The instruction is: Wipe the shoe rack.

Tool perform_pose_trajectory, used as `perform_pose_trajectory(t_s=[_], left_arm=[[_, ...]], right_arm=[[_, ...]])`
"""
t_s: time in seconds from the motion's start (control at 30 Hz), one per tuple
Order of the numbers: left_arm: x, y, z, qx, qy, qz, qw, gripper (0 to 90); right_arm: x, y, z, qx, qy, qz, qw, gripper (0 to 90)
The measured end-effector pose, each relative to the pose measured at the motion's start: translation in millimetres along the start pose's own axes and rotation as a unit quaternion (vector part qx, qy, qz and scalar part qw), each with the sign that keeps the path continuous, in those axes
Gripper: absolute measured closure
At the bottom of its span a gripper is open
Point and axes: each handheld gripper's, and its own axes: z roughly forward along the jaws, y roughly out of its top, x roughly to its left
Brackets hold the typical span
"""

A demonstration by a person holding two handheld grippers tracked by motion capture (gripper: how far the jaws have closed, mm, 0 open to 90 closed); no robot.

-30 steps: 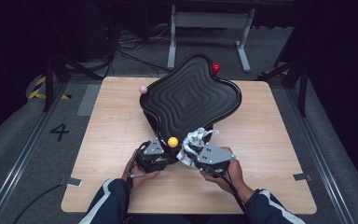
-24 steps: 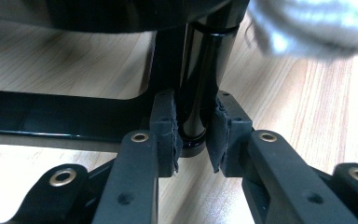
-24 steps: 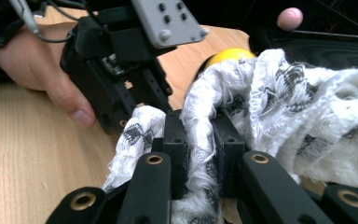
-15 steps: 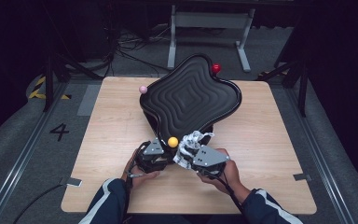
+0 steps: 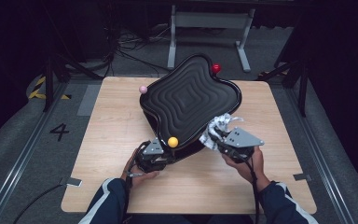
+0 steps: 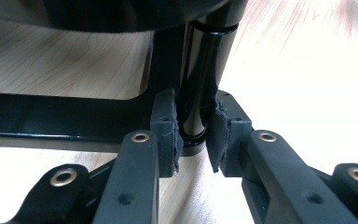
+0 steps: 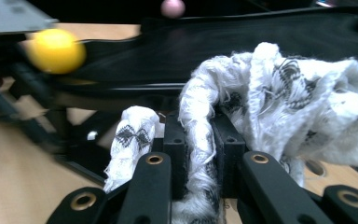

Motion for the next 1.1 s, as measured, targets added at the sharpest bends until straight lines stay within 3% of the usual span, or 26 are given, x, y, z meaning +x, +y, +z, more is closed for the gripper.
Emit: perform_pose_trajectory(t_s=[0.13,0.37,0.67,0.97,1.1], left_arm=[[0.8,0.2,-0.5,0.003,-0.001,0.001,1.0,73.2],[2.8,-1.1,-1.3,-0.002,0.0,0.0,1.0,73.3],[3.9,-1.3,-2.0,-0.001,0.001,-0.002,1.0,73.2],[5.2,-1.0,-1.7,0.0,0.002,-0.006,1.0,73.1],[5.8,-0.8,-1.4,-0.001,0.001,-0.004,1.0,73.1]], right_arm=[[-19.6,-0.6,-6.7,-0.003,-0.008,0.016,0.9998,79.2],[-36.2,0.9,-16.1,-0.008,-0.029,0.022,0.9993,78.9],[-55.0,2.2,-22.9,-0.021,-0.06,0.047,0.9969,78.2],[-59.2,4.4,-20.1,-0.027,-0.066,0.052,0.9961,78.2],[-45.5,8.6,-16.6,-0.024,-0.049,0.031,0.998,78.2]])
